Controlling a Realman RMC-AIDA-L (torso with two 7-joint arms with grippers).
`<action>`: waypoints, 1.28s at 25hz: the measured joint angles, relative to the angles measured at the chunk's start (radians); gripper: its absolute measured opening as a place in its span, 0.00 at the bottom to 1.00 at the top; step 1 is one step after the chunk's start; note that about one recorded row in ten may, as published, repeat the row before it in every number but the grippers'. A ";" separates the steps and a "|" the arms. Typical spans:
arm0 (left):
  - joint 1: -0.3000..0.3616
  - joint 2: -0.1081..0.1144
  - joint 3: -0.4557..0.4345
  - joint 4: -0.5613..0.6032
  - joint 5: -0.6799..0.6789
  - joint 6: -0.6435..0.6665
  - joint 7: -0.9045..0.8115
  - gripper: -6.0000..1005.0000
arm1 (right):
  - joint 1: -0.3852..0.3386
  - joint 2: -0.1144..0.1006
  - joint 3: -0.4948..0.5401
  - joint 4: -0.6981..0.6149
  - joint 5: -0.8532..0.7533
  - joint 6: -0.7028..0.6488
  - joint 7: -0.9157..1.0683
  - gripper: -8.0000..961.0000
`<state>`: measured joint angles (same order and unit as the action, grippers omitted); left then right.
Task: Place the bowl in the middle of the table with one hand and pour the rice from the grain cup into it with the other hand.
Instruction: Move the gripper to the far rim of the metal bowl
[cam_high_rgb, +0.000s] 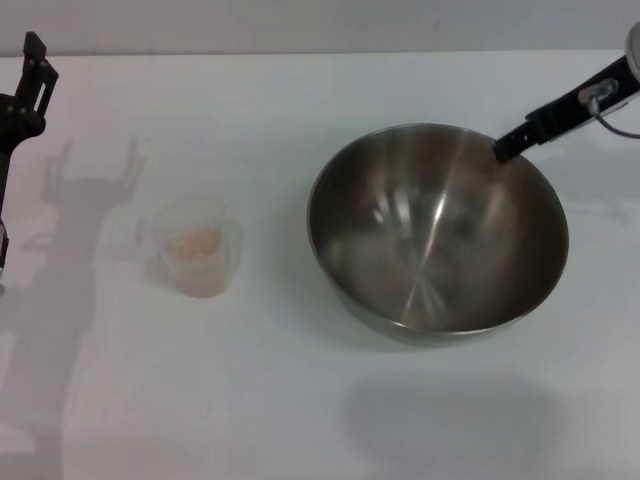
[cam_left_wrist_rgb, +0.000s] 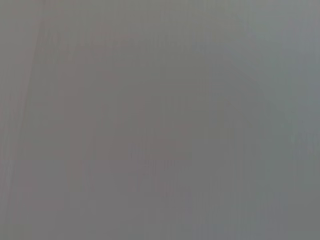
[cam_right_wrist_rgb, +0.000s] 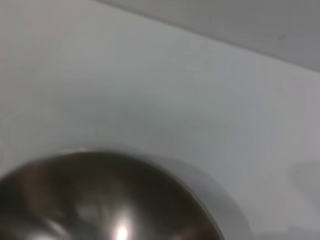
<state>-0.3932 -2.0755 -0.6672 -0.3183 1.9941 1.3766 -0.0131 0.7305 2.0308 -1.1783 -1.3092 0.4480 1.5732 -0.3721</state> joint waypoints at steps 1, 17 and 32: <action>0.000 0.000 0.000 0.000 0.000 0.000 0.000 0.84 | 0.003 0.003 0.001 0.019 -0.012 -0.005 -0.012 0.66; -0.001 0.000 0.000 -0.002 0.000 0.001 -0.001 0.84 | 0.025 0.040 -0.002 0.199 -0.017 -0.080 -0.101 0.64; -0.008 -0.001 0.000 -0.003 0.000 -0.002 -0.001 0.84 | 0.007 0.042 0.004 0.170 -0.015 -0.092 -0.132 0.15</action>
<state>-0.4014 -2.0761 -0.6673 -0.3209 1.9941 1.3743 -0.0139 0.7371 2.0725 -1.1740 -1.1396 0.4331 1.4809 -0.5045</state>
